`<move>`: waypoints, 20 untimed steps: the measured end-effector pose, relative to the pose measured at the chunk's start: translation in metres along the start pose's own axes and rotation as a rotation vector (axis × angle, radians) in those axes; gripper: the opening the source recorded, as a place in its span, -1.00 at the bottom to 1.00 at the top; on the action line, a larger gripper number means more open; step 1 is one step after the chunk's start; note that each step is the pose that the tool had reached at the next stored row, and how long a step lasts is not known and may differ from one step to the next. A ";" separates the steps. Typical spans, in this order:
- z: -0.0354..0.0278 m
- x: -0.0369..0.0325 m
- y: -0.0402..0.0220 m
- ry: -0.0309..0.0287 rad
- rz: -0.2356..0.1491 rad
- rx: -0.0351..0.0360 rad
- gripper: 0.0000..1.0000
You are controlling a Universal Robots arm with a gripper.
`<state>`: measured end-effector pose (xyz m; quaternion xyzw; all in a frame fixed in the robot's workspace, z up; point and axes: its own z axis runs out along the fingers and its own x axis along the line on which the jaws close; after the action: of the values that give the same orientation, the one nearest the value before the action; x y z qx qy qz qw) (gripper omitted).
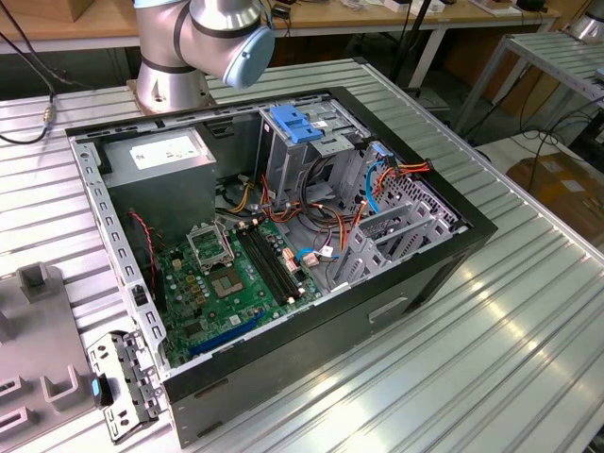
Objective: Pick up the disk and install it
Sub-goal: 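Pick up the disk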
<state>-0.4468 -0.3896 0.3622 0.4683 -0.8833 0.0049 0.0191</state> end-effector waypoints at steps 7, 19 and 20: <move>0.0042 -0.0003 0.0001 0.0010 -0.138 0.0052 -0.22; 0.0142 -0.0058 0.0040 0.0012 -0.334 0.0135 -0.22; 0.0148 -0.0058 0.0040 0.0011 -0.348 0.0143 -0.22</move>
<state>-0.4473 -0.3830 0.3472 0.6144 -0.7888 0.0081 0.0168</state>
